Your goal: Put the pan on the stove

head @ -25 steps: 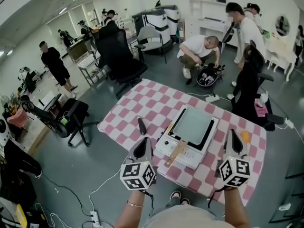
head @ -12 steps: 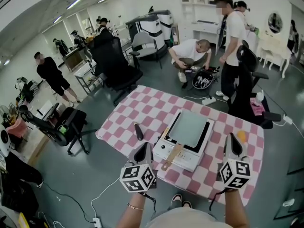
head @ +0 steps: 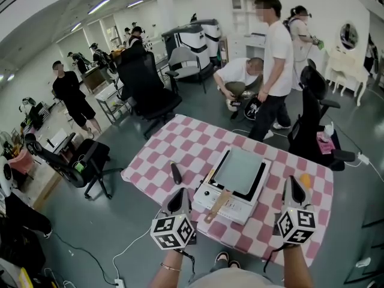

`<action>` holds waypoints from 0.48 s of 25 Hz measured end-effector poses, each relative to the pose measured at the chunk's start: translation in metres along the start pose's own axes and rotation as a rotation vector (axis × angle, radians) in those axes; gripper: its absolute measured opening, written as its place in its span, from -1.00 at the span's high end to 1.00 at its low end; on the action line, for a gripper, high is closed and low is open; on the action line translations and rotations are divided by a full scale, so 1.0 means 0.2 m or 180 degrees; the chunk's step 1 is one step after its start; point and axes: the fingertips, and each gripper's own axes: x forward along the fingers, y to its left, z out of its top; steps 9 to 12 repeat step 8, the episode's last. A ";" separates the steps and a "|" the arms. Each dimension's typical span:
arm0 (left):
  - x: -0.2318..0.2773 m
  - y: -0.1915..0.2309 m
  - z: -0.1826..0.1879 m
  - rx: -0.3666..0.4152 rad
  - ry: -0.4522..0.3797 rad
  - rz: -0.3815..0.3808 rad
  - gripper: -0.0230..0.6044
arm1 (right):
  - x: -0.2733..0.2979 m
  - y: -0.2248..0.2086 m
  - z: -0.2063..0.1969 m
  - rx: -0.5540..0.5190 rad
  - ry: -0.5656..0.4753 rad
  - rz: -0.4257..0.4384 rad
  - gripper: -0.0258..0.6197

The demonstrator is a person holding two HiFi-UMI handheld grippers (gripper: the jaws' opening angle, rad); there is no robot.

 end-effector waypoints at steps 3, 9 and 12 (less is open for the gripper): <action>0.01 0.01 -0.01 0.0004 0.0023 0.0002 0.94 | 0.01 0.01 0.01 0.0039 -0.0033 -0.0004 0.89; 0.03 0.02 -0.04 -0.0022 0.0089 -0.0013 0.94 | 0.04 0.01 0.01 -0.0013 -0.0062 -0.0014 0.89; 0.03 0.02 -0.04 -0.0022 0.0089 -0.0013 0.94 | 0.04 0.01 0.01 -0.0013 -0.0062 -0.0014 0.89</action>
